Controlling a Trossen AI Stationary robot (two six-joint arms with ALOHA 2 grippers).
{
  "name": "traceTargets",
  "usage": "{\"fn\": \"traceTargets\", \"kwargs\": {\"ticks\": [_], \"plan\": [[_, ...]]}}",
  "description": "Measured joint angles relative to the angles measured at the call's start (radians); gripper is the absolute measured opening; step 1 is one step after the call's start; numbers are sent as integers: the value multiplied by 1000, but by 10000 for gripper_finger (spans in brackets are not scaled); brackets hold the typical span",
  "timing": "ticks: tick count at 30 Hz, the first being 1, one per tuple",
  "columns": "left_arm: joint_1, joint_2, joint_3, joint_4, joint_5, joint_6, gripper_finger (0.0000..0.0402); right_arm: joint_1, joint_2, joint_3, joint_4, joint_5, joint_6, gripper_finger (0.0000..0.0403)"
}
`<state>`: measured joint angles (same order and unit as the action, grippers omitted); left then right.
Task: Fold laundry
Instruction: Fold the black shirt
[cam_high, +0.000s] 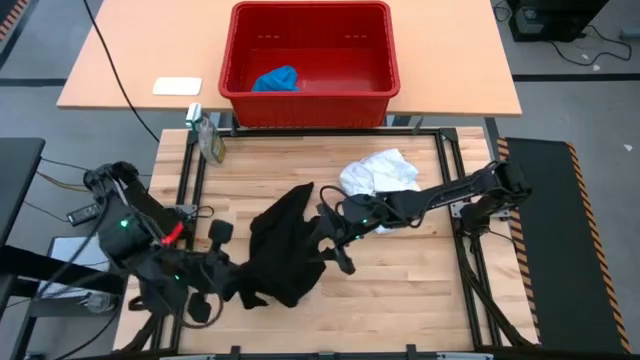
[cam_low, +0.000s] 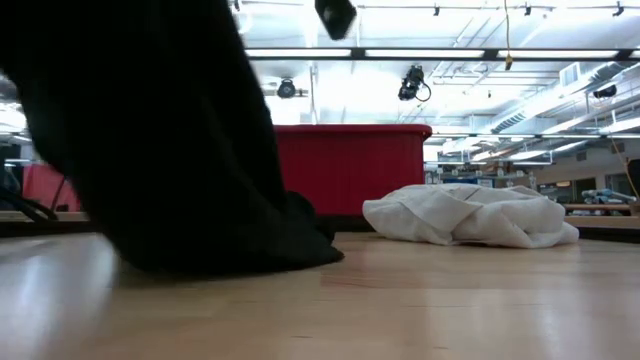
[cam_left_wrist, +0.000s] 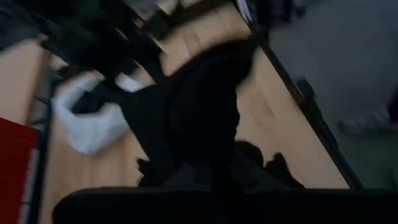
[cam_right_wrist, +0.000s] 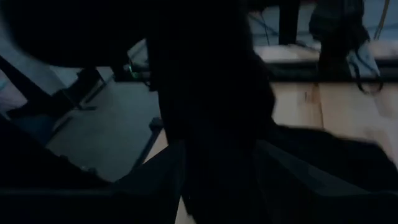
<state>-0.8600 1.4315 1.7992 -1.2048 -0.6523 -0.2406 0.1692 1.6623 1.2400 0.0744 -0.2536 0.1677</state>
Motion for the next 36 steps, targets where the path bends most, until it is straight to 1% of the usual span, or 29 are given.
{"fn": "traceTargets", "kwargs": {"ticks": [5,8,12,15,17,20,25,26,27,29,33,36], "plan": [[5,0,100,72,-133,76,4,0,17,2,97,-2,-8,197],[6,-1,140,95,-217,76,4,0,17,1,130,-8,-37,200],[24,-1,145,175,-240,74,4,-2,27,2,136,58,-45,198],[53,2,120,226,-236,-5,4,-7,41,2,129,76,-55,185],[80,2,96,267,-236,-95,4,-7,40,1,132,86,-36,167],[113,2,68,290,-235,-200,4,-7,24,1,127,94,-6,127],[101,2,59,291,-224,-217,4,-6,-7,1,114,73,-1,36],[99,2,59,296,-224,-217,4,-5,-11,1,106,68,4,20],[95,2,59,301,-224,-217,4,-5,-13,1,104,60,8,12],[92,2,59,297,-224,-217,4,-5,-13,1,105,50,16,13],[93,2,59,297,-224,-219,4,-4,-13,1,102,51,21,39],[93,2,59,299,-224,-222,4,-1,-13,1,102,59,21,50]]}}
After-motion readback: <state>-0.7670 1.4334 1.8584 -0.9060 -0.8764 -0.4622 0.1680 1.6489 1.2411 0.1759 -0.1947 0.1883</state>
